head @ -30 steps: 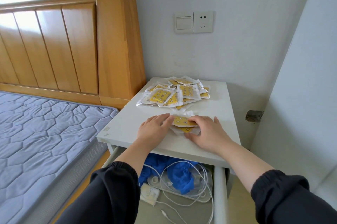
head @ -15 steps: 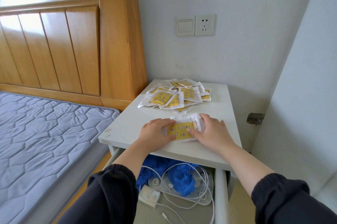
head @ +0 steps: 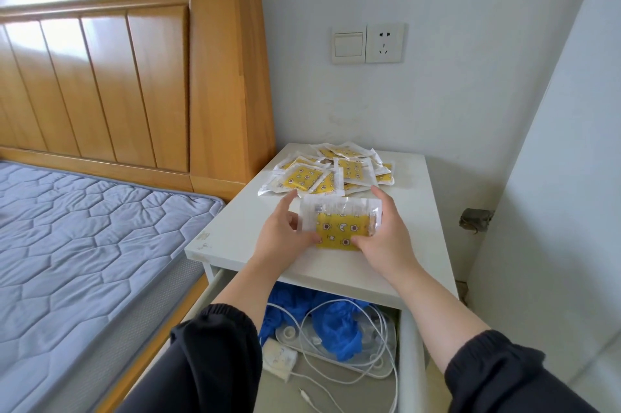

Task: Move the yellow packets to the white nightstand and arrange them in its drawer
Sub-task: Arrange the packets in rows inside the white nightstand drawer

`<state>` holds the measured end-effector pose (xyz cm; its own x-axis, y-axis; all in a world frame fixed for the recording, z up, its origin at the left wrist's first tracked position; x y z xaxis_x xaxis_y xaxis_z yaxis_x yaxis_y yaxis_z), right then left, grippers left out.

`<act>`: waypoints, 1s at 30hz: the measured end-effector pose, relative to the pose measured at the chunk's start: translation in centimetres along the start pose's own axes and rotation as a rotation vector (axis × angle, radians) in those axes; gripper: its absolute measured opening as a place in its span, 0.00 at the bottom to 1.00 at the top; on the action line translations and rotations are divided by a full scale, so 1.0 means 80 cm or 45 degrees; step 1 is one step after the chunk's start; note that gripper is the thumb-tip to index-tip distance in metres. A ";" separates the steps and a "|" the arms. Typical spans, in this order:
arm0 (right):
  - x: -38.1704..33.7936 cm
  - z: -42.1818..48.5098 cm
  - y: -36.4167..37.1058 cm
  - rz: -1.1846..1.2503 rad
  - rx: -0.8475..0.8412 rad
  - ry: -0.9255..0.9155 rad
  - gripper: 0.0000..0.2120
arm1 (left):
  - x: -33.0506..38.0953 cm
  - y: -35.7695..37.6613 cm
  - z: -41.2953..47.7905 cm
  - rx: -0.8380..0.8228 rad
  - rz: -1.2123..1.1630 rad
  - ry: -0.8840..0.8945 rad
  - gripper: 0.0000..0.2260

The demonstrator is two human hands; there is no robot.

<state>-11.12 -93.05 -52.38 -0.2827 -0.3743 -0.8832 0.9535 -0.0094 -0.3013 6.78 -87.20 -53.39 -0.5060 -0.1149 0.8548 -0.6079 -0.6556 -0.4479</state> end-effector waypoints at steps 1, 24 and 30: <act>-0.002 -0.001 0.002 0.031 0.031 -0.001 0.40 | 0.000 -0.003 0.000 0.031 -0.026 0.002 0.37; 0.007 0.009 0.017 0.195 -0.058 0.176 0.14 | -0.003 -0.011 -0.003 -0.134 -0.481 -0.210 0.24; 0.010 0.017 0.031 0.220 -0.305 0.215 0.21 | -0.011 -0.011 0.005 -0.339 -0.359 -0.275 0.14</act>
<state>-8.83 -94.63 -53.34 -0.1518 -0.1922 -0.9695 0.9428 0.2664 -0.2005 7.98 -86.80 -53.67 -0.1754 -0.1307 0.9758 -0.8546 -0.4718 -0.2168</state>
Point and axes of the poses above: each hand's wrist, its own z-axis towards the middle knuckle, its own y-axis out of the palm, x = y × z, the point moved 7 cm from there along z, towards the middle knuckle, and after that the axes turned 13 degrees about x, right-handed, at the moved point
